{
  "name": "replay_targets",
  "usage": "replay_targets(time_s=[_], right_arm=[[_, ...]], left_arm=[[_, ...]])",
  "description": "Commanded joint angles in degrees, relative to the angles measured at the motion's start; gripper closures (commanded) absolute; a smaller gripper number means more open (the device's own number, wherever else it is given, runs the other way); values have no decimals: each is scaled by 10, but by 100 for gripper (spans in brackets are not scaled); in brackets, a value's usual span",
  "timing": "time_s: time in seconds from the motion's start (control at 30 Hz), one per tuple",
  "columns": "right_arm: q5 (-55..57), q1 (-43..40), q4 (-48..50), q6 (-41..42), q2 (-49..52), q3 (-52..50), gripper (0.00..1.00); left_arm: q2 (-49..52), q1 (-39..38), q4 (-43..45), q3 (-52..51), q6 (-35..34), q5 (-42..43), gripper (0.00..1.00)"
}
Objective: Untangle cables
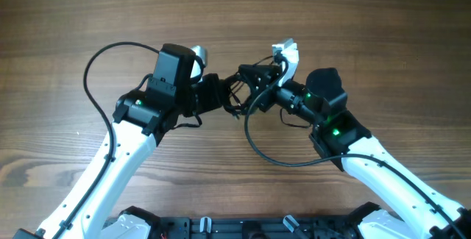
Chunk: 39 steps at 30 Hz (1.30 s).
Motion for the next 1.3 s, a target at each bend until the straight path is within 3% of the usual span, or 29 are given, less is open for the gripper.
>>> replay_targets(time_s=[0.0,0.17,0.23,0.4,0.5,0.63,0.73,0.83,0.97,1.03,1.13,1.27], right_arm=[[2,-1,0,-74,7,3,95],[102,-1,37,-141,6,3,96],[95,-1,49,-155,6,3,96],[-32,0,-88,-178,7,3,95],[-82,0,-163,-186,5,3,96],[-145,0,-134,-186,2,3,95],[-97,-1,-103,-203,-5,3,96],[26,-1,-71,-260,-9,3,96],[66,-1,1,-365,-10,3,95],[74,-1,24,-378,-10,3,96],[116,-1,9,-425,-10,3,95],[189,28,-31,-570,-10,3,95]], left_arm=[[1,-2,-9,0,11,65,96],[3,0,-50,0,11,28,96],[4,0,-54,0,11,33,96],[4,9,-16,0,-52,33,96],[4,30,-9,0,-53,26,96],[4,56,-11,0,-53,4,96],[4,56,-17,0,-26,2,96],[4,56,-40,0,27,2,96],[4,56,-57,0,29,-13,96],[4,56,-61,0,28,-12,96],[4,56,-66,0,21,-3,96],[4,56,-65,0,-9,-1,96]])
